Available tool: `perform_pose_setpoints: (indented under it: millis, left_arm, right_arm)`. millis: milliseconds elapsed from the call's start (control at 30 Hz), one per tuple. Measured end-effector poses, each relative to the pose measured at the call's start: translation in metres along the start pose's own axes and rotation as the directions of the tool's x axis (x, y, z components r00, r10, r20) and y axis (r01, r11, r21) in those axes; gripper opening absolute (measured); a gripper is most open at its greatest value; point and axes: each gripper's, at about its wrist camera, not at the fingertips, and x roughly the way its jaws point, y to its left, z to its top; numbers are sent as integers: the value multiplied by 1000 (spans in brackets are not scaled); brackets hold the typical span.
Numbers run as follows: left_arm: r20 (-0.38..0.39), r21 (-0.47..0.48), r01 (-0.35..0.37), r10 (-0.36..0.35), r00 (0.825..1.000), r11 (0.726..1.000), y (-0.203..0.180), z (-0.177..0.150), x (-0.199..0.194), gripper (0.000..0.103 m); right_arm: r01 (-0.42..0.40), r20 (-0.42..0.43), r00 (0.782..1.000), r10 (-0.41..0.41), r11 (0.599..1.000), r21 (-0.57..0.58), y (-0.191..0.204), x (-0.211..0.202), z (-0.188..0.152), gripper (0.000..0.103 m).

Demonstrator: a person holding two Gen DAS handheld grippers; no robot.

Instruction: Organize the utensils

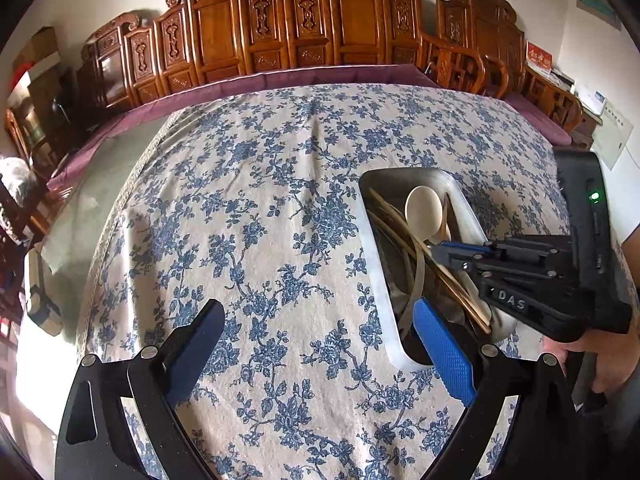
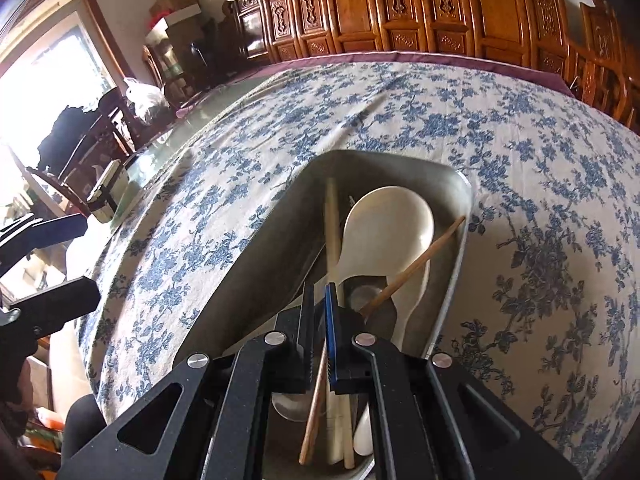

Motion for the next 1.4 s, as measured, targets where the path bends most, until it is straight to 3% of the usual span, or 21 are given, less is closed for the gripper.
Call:
perform_pose_setpoints:
  millis: [133, 300, 433, 733, 800, 1000, 1167, 1400]
  left_arm:
    - [7, -5, 6, -6, 1000, 1000, -9, 2, -3, 92]
    - [21, 0, 16, -16, 1000, 1000, -25, 5, -11, 92]
    - [20, 6, 17, -17, 1000, 1000, -39, 5, -16, 92]
    - [64, 13, -30, 30, 998, 999, -75, 2, -39, 92]
    - [79, 15, -25, 24, 997, 1000, -82, 0, -46, 92]
    - [110, 32, -15, 11, 994, 999, -110, -9, -65, 92]
    - [183, 25, -8, 3, 983, 1000, -125, -19, -84, 92]
    - [210, 6, 25, -26, 977, 1000, -141, -25, -110, 92]
  right_arm:
    - [15, 43, 999, -14, 1000, -24, -1, -19, -3, 19]
    - [46, 98, 994, -42, 998, -32, -7, -49, -9, 21]
    - [89, 145, 986, -85, 996, -18, -14, -78, -18, 39]
    - [211, 220, 951, -217, 976, 51, -31, -144, -46, 93]
    - [232, 236, 942, -240, 971, 64, -33, -158, -53, 98]
    - [281, 257, 921, -294, 956, 88, -36, -196, -75, 100]
    - [335, 271, 896, -352, 936, 106, -35, -226, -92, 100]
    - [376, 288, 869, -401, 916, 142, -34, -258, -108, 100]
